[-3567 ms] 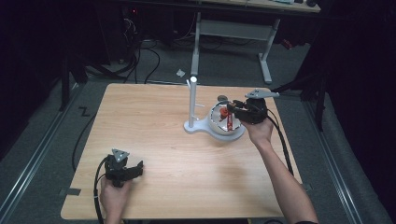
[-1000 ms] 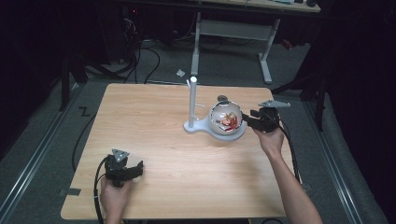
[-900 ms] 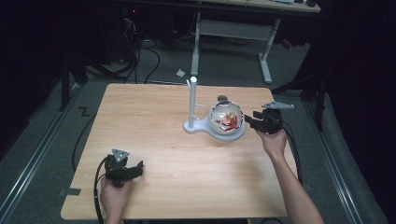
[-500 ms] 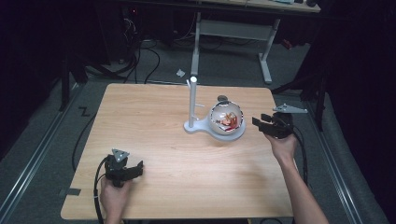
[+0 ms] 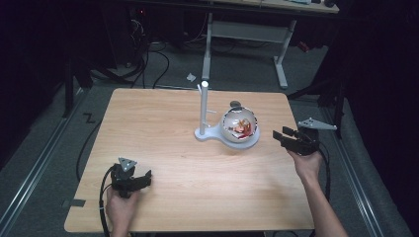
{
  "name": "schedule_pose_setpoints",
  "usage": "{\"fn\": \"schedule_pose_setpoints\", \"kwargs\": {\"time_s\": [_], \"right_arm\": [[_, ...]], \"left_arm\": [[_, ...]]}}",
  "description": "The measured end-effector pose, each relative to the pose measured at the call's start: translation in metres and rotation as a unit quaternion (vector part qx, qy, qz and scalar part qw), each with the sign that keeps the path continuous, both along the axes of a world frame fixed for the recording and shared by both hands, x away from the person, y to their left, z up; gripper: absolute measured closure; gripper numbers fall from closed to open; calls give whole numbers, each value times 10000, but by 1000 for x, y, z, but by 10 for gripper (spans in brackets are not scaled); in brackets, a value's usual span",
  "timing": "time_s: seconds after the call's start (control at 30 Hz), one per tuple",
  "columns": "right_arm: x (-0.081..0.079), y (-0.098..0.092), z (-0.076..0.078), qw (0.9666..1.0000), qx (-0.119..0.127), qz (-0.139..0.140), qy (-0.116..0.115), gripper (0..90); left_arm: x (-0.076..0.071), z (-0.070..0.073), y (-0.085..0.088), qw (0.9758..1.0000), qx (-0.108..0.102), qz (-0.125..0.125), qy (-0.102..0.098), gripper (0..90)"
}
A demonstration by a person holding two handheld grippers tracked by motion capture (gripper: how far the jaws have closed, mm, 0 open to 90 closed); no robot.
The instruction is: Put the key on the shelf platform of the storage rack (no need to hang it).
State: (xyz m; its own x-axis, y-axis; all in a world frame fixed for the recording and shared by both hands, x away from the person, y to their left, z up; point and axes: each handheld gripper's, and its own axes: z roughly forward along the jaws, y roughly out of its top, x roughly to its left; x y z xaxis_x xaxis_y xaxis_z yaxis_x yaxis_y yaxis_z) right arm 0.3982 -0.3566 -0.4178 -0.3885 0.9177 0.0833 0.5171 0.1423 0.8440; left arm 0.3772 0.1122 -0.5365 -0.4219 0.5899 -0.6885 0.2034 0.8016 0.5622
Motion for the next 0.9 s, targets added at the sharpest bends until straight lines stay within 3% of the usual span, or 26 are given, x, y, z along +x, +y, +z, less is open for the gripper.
{"fn": "schedule_pose_setpoints", "kwargs": {"time_s": [0.5, 0.9], "right_arm": [[-33, -10, 7, 9992, 209, 8, -348, 506], [-56, -16, 2, 9984, 370, 21, -427, 508]], "left_arm": [[0, 0, 0, 10000, -2, 0, 12, 168], [0, 0, 0, 10000, 29, -1, 10, 168]]}}
